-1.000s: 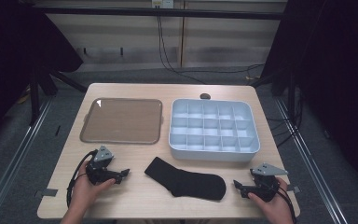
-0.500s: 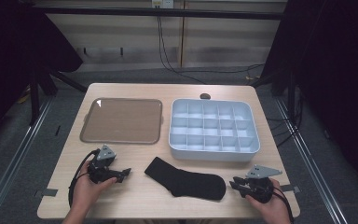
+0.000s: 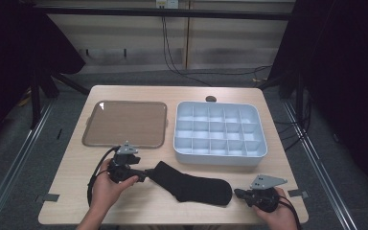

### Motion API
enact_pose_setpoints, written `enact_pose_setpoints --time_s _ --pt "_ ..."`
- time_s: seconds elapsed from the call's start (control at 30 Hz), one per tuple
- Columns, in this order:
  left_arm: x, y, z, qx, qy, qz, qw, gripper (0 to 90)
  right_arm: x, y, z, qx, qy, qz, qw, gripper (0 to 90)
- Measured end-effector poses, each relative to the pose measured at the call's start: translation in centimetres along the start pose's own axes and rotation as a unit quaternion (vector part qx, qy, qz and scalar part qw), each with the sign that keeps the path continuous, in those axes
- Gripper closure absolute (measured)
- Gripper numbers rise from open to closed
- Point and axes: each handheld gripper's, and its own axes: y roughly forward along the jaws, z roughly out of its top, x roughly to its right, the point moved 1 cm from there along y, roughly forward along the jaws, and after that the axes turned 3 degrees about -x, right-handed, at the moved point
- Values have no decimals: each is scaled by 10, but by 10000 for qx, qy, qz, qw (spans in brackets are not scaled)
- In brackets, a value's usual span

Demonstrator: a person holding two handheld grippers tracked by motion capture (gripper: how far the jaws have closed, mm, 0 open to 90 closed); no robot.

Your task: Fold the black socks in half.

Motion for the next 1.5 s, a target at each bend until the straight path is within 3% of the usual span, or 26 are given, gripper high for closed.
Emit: enact_pose_setpoints --time_s 0.07,0.13,0.17,0.27,0.37,0.4,0.67,0.77,1.0,1.1,1.27,1.47,1.5 --pt "1 6 1 -178 -26 11 9998 361 -2 0 0 -7 -13 -19 10000 900" --pt "2 11 1 -246 -212 -18 9995 397 -4 0 0 -7 -13 7 10000 900" --pt "0 12 1 -319 -156 -19 9994 427 -5 1 0 3 16 40 10000 900" --pt "-1 17 0 -353 -242 33 9991 480 -8 2 1 16 2 38 10000 900" --pt "-2 21 1 -425 -218 82 9988 512 -9 2 1 5 14 55 10000 900" --pt "-2 22 1 -458 -192 -6 9988 522 -9 3 1 24 21 58 10000 900" --pt "0 27 2 -621 -204 -54 9978 599 -10 2 0 54 61 61 9999 900" --pt "3 28 2 -702 -108 -31 9975 631 -10 2 -1 56 86 55 9999 900" --pt "6 29 1 -674 -122 -82 9976 712 -10 2 -1 56 120 54 9999 900" --pt "10 30 2 -713 34 -58 9974 754 -10 2 -1 50 153 61 9999 900" --pt "10 29 2 -737 -153 -174 9970 794 -10 2 -1 60 164 53 9998 900" --pt "10 29 2 -745 -177 -170 9969 819 -10 3 0 64 171 64 9998 899" --pt "10 28 3 -740 -257 -195 9967 824 -10 3 0 57 171 54 9998 899"
